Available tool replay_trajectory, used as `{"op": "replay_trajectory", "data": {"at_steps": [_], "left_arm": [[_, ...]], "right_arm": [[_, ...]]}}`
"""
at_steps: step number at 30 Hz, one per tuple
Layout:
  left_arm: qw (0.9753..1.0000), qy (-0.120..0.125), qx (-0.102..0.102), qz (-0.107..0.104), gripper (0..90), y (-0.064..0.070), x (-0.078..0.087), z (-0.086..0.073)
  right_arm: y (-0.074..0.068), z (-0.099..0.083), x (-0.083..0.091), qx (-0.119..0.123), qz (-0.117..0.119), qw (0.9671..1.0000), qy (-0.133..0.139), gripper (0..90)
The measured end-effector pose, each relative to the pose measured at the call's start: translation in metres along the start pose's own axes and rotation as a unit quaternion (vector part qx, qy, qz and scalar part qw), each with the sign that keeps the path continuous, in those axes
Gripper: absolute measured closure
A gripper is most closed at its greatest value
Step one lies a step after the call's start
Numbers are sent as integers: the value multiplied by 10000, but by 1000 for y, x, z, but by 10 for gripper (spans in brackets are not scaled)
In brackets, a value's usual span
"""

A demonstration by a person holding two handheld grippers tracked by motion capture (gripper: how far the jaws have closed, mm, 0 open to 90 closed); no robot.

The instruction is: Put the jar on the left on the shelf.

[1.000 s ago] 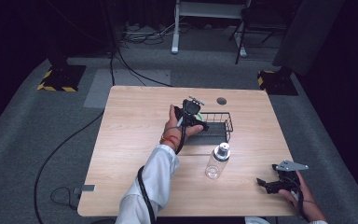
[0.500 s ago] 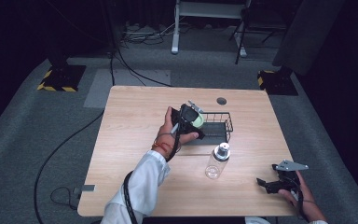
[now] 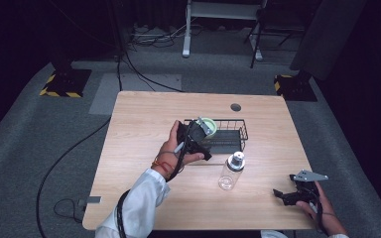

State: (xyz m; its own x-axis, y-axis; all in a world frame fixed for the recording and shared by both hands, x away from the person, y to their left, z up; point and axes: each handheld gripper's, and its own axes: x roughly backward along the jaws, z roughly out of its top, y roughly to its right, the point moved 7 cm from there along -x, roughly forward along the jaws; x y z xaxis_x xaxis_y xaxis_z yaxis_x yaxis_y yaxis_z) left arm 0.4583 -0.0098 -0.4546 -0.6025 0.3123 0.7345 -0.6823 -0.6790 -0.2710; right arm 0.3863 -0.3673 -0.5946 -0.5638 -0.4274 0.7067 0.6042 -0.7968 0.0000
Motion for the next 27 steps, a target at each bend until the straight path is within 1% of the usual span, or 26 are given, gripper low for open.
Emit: {"op": "replay_trajectory", "data": {"at_steps": [4, 6, 8, 9, 10, 11, 12, 13, 15, 17, 18, 20, 21, 23, 24, 25, 27], "left_arm": [[9998, -30, -167, 82, 50, 4, 2, -9], [9998, -9, -196, 95, 52, 5, 3, -11], [9995, 31, -291, 109, 54, 8, 3, -17], [9995, 31, -291, 109, 52, 8, 3, -17], [9995, 40, -291, 112, 52, 9, 4, -19], [9996, 55, -284, 70, 52, 10, 3, -24], [9996, 55, -284, 70, 52, 10, 3, -24], [9996, 31, -288, 31, 53, 11, 2, -30], [9995, 41, -313, 17, 53, 12, 0, -35], [9996, 62, -286, -49, 54, 14, -1, -42], [9995, 55, -318, -58, 55, 15, -2, -45], [9991, 80, -419, 15, 54, 18, -3, -51], [9991, 59, -422, 17, 53, 19, -3, -55], [9992, 99, -399, -1, 52, 20, -3, -58], [9992, 122, -377, -27, 51, 21, -3, -65], [9993, 111, -363, -4, 51, 20, -4, -69], [9994, 146, -315, -32, 51, 20, -5, -76]], "right_arm": [[0, 0, 0, 0, -1, 10000, 0, 3], [0, 0, 0, 0, 0, 10000, 0, 2], [0, 0, 0, -1, 0, 10000, 0, 2], [0, 0, 0, 0, 0, 10000, 1, 3], [0, 0, 0, 0, 0, 10000, 1, 2], [0, 0, 0, -1, 0, 10000, 0, 3], [0, 0, 0, 0, 0, 10000, 0, 2], [0, 0, 0, 0, 0, 10000, 1, 3], [0, 0, 0, -1, 0, 10000, 1, 3], [0, 0, 0, -2, -1, 10000, 0, 2], [0, 0, 0, -1, 0, 10000, 1, 2], [0, 0, 0, 0, 0, 10000, 1, 2], [0, 0, 0, -1, -1, 10000, 1, 3], [0, 0, 0, -1, -1, 10000, 1, 3], [0, 0, 0, 0, 0, 10000, 1, 2], [0, 0, 0, 0, 0, 10000, 1, 2], [0, 0, 0, -1, 0, 10000, 1, 2]]}}
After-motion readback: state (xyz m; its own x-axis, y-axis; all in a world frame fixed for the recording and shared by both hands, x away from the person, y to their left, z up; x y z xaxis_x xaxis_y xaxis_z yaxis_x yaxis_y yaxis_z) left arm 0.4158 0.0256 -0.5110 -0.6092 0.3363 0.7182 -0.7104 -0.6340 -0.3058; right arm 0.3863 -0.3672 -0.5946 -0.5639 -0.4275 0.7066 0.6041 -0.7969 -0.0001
